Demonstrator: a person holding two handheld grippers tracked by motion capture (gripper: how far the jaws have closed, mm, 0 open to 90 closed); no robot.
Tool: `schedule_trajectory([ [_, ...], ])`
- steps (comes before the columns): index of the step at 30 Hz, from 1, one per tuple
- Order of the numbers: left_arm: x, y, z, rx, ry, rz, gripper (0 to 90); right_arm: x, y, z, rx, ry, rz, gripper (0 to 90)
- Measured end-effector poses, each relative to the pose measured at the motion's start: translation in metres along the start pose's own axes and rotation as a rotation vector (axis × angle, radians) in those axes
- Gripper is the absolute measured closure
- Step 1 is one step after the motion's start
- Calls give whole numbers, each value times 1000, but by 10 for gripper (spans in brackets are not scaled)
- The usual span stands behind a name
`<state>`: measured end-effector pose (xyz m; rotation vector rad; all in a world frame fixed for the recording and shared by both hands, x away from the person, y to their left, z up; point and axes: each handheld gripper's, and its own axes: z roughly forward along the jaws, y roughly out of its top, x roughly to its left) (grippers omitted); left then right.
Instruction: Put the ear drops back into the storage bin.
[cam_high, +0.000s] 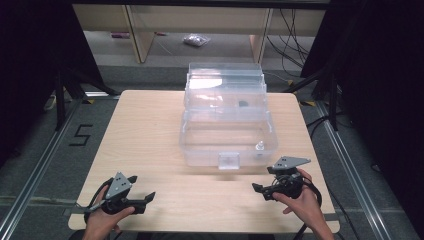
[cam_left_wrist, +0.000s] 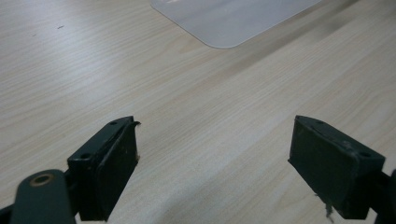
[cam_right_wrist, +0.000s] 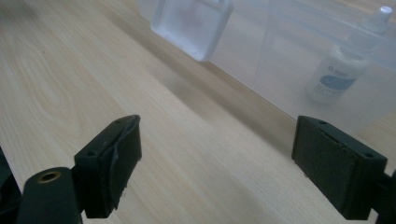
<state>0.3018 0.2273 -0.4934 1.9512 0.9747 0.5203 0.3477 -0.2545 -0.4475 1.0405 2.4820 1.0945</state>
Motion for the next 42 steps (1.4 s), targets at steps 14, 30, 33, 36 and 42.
schedule_trajectory([
  [14, 0, 0, 0, 0, 0, -1, 149, -2, -12, 0, 11, -3, 45, 167],
  [30, 0, 0, 0, 0, -2, -1, 149, -5, -29, 3, 24, -3, 62, 167],
  [33, 0, 0, 0, 0, -2, -1, 149, -4, -33, 2, 30, -10, 89, 167],
  [36, 0, 0, 0, 0, -2, -1, 149, -3, -36, 2, 25, -12, 94, 167],
  [42, 0, 0, 0, -1, -2, 1, 149, -3, -42, 4, 49, -20, 73, 167],
])
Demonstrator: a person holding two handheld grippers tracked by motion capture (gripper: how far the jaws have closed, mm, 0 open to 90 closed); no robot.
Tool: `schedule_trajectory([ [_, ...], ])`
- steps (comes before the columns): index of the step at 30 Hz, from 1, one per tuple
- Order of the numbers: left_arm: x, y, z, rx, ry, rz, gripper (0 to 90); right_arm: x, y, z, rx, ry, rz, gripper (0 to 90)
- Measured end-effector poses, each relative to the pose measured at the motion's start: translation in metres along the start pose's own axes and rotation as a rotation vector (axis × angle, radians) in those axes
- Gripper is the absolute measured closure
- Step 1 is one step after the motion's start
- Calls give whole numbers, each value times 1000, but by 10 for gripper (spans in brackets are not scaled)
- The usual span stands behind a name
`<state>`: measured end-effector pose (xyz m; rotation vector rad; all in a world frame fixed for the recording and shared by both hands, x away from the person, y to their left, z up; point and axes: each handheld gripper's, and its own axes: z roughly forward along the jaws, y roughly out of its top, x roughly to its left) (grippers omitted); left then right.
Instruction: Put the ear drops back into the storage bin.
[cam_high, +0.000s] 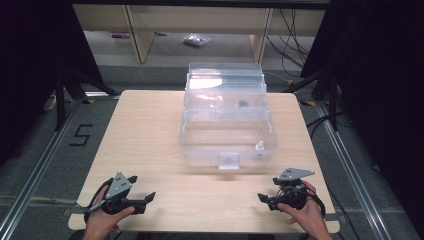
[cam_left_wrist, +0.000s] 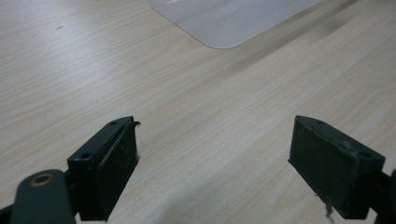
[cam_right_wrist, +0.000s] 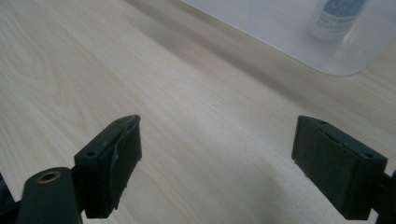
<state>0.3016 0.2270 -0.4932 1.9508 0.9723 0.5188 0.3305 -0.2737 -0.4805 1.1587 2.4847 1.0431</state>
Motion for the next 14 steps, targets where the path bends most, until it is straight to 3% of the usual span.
schedule_trajectory([
  [1, 0, 0, 0, 1, 0, 0, 149, 3, -1, 0, 9, 8, 30, 167],
  [9, 0, 0, 0, -3, 4, 0, 149, 0, -3, 3, -7, -8, 0, 167],
  [10, 0, 0, 0, -4, 4, 0, 149, -1, -3, 4, -12, -8, -21, 167],
  [11, 0, 0, 0, -3, 3, 0, 149, 1, -3, 2, 7, -5, 23, 167],
  [14, 0, 0, 0, -3, 3, 0, 149, -1, -3, 3, -5, -9, 18, 167],
])
